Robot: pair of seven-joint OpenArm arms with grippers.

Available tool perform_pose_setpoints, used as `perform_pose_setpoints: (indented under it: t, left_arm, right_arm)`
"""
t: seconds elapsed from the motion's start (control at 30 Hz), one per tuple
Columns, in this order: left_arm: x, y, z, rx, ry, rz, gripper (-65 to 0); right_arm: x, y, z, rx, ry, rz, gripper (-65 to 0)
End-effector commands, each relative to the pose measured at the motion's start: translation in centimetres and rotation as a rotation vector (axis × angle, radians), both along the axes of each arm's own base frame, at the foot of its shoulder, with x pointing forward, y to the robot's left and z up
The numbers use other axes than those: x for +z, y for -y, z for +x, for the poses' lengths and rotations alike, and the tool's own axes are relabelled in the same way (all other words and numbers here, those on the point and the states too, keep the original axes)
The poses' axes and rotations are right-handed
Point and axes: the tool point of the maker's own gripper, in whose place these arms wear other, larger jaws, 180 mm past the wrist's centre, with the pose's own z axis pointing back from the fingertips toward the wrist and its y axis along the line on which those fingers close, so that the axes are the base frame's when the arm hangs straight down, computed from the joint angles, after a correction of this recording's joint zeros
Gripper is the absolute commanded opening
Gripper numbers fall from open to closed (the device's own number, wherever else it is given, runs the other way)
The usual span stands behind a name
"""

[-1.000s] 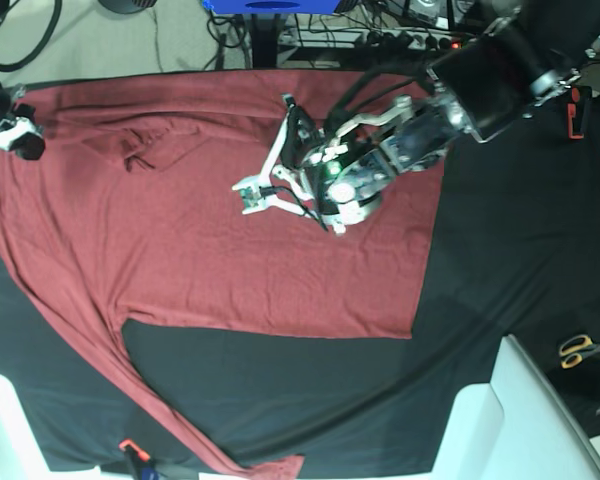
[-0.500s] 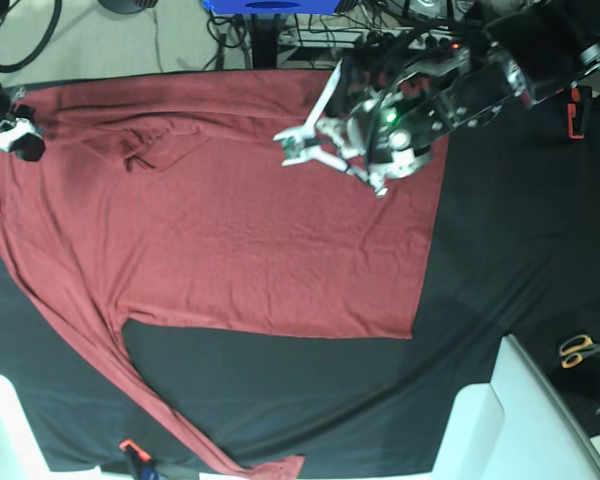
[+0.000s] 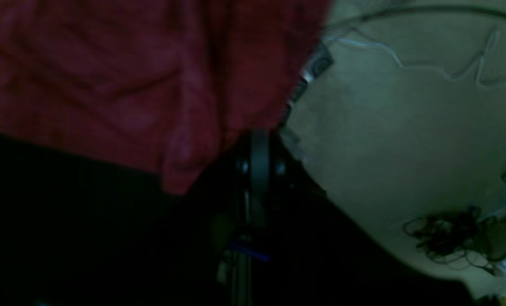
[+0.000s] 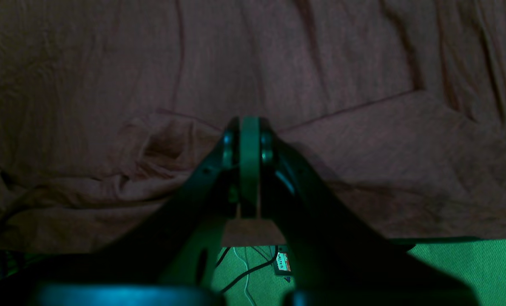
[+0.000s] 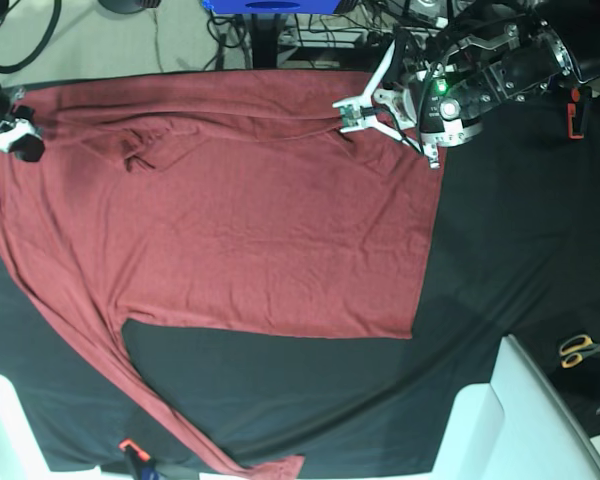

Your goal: Fold the T-shirt properly

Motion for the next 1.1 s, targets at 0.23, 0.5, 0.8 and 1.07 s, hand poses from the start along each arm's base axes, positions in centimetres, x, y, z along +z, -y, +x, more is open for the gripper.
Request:
perform_pose_setpoints:
  t: [0.23, 0.5, 0.8, 1.07]
  left_arm:
    - [0.4, -0.7, 0.7, 0.007, 0.012, 0.013, -65.0]
    - [0.0, -0.8, 0.8, 0.017, 0.008, 0.02, -65.0]
    - [-1.1, -0.8, 2.1, 0.004, 0.066, 0.075, -65.0]
    - [-1.7, -1.3, 1.9, 0.013, 0.05, 0.096, -65.0]
  right_arm:
    - [1.0, 0.7, 0.8, -0.003, 0.041, -0.014, -64.5]
    - [1.0, 0.6, 0.8, -0.003, 0.042, -0.012, -64.5]
    - [1.0, 0.6, 0.8, -0.003, 0.042, -0.012, -64.5]
    - [1.0, 0.6, 0.8, -0.003, 0.042, -0.012, -64.5]
